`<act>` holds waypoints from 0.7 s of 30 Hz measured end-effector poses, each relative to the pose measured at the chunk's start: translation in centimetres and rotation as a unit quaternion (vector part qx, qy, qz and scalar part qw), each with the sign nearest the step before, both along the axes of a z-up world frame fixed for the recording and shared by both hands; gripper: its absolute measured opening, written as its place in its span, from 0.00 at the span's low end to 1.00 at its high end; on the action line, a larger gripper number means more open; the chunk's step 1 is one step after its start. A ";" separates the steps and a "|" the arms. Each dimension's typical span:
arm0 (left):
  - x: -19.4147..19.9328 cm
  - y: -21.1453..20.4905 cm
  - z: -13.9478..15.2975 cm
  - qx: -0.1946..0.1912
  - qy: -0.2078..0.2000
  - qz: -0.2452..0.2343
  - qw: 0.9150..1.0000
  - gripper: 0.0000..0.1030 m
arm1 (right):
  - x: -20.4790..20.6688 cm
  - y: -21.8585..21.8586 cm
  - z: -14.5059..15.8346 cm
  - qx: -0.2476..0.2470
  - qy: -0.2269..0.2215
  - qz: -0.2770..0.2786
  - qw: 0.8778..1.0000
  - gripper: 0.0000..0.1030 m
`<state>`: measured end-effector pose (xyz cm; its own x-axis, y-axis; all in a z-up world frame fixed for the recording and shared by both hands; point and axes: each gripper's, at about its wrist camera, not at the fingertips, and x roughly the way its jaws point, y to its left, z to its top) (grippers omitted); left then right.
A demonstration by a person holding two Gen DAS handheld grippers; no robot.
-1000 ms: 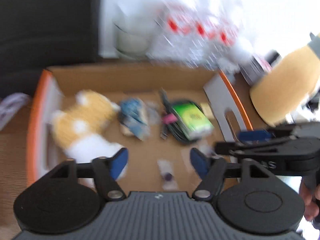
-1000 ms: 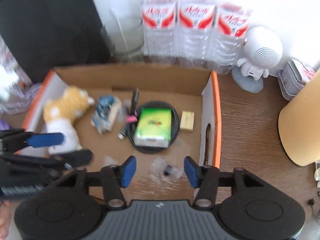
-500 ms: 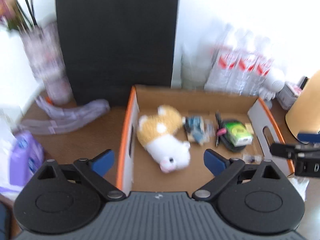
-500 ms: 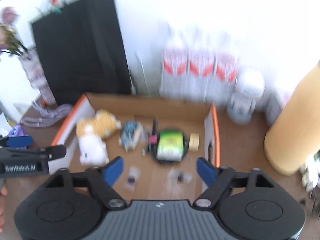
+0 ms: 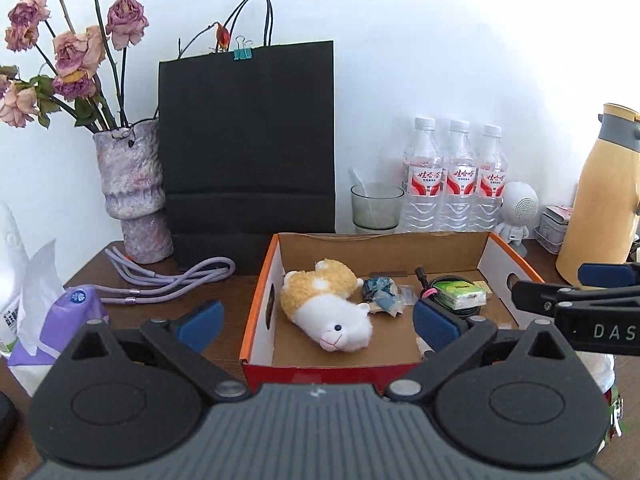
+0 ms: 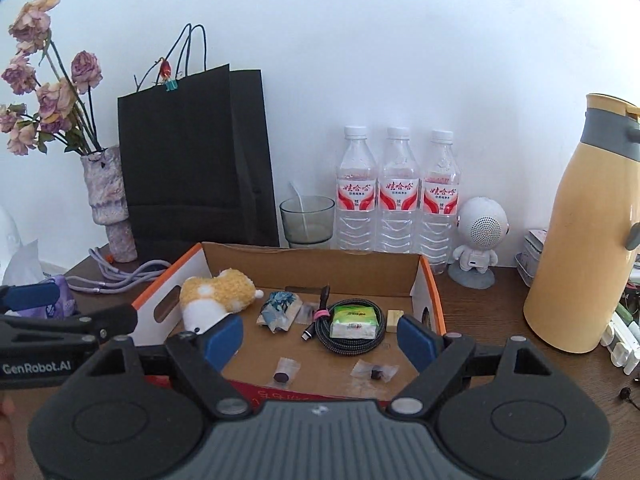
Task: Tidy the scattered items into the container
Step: 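Reach both tools toward the white round caps on the table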
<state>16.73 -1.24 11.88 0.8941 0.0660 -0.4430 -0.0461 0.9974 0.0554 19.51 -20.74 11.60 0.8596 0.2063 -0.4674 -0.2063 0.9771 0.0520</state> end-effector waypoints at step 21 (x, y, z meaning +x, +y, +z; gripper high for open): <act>-17.2 3.4 -6.7 -0.012 0.016 -0.032 0.999 1.00 | -18.9 -3.4 -10.2 -0.019 0.094 -0.055 0.994 0.72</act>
<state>-0.43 2.20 5.17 0.8815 -0.0015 -0.4723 0.0187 0.9993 0.0319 0.57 -24.15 1.41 0.7731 0.0953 -0.6271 -0.0879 0.9952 0.0429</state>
